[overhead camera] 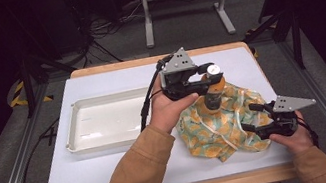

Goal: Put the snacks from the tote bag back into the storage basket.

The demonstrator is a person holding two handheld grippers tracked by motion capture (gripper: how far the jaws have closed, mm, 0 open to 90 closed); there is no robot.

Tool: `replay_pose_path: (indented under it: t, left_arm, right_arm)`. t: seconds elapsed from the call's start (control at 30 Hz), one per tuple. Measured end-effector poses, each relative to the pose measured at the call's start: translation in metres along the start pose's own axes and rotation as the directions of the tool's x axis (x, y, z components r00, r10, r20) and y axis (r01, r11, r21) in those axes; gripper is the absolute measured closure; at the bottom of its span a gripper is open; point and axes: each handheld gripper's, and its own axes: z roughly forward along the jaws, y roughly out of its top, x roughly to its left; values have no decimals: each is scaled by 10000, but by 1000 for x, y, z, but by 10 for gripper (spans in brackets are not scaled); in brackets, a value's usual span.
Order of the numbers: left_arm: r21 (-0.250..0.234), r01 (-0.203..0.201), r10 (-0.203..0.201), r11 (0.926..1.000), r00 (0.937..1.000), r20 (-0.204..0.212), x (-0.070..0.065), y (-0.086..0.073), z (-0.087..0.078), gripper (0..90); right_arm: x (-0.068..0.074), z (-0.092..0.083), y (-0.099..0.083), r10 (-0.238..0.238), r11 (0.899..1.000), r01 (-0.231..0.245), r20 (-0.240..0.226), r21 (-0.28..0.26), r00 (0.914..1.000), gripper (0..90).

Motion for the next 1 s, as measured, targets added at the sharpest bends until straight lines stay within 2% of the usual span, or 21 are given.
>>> replay_pose_path:
  t: [0.23,0.67,1.0]
  left_arm:
    - [70,-65,67,10000,9994,-346,6,-1,-27,583]
    - [131,28,-19,9999,9976,-687,18,-8,-60,582]
    - [195,114,-91,9997,9934,-1141,28,-13,-89,582]
  right_arm:
    - [1,1,0,-30,10000,30,-21,47,10000,197]
    - [2,2,0,-27,10000,27,-47,68,10000,197]
    - [2,3,0,-13,10000,13,-19,59,10000,197]
